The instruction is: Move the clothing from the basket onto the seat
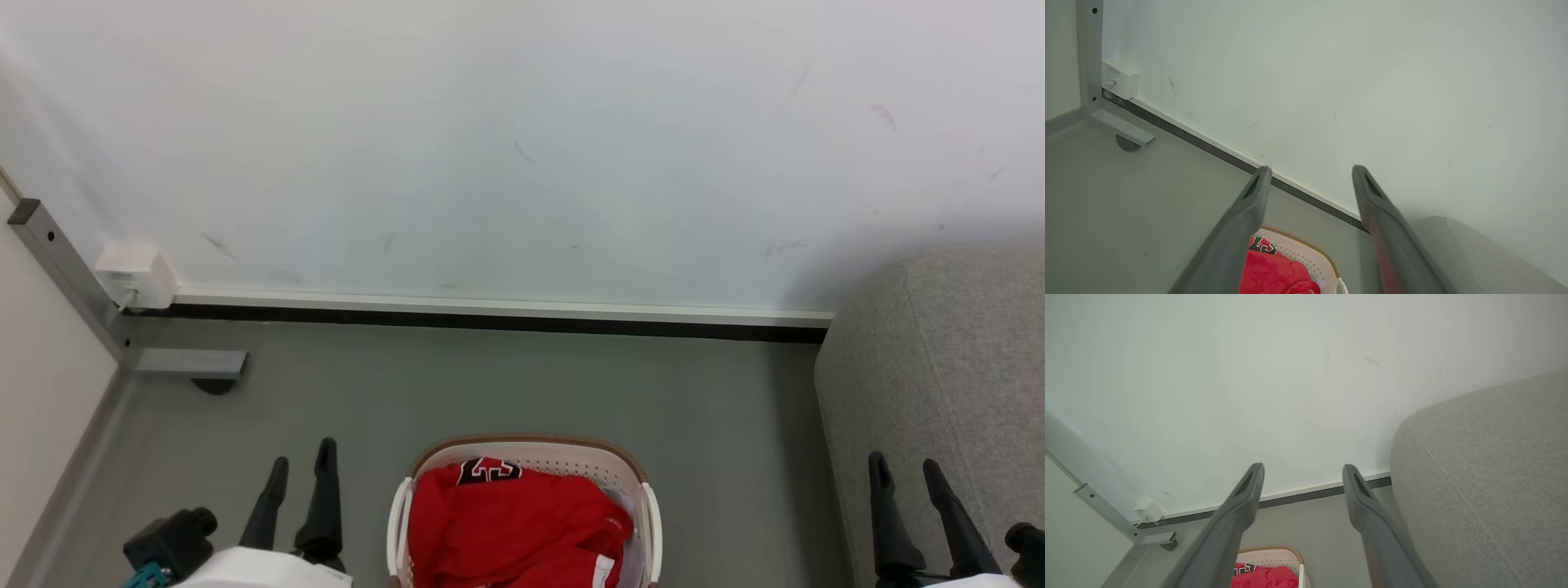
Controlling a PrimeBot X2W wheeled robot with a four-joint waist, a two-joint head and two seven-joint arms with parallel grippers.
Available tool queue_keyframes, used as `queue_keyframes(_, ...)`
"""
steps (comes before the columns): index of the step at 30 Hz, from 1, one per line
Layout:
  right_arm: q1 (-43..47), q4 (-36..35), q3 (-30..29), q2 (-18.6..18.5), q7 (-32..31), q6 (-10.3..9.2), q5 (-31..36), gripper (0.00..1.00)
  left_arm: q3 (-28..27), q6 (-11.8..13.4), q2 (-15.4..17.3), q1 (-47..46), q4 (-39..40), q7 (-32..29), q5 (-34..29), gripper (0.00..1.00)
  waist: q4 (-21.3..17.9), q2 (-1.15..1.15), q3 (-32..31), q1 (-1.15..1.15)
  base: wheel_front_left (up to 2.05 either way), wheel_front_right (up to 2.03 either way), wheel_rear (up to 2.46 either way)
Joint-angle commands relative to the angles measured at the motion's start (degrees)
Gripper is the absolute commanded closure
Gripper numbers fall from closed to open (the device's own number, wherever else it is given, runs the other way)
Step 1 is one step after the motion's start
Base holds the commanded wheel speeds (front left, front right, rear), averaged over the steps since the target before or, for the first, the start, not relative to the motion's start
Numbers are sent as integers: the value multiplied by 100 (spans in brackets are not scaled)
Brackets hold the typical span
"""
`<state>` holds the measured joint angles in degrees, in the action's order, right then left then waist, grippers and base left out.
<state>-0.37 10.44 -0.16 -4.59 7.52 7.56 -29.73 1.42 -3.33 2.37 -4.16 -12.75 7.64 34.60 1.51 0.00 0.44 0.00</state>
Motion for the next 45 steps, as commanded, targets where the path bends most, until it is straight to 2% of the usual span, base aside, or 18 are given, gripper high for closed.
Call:
queue_keyframes(1,5,-78,33,-65,71,-7,250,0,11,46,52,16,77,58,-285,0,3,0,-4,0,0,0,0)
queue_keyframes(18,84,-38,64,-60,295,-9,1209,0,-24,96,59,75,105,287,-1307,0,15,0,-2,0,0,0,0)
queue_keyframes(45,223,19,95,33,630,-12,2095,0,-19,152,69,117,-63,622,-2600,0,68,0,19,0,0,0,0)
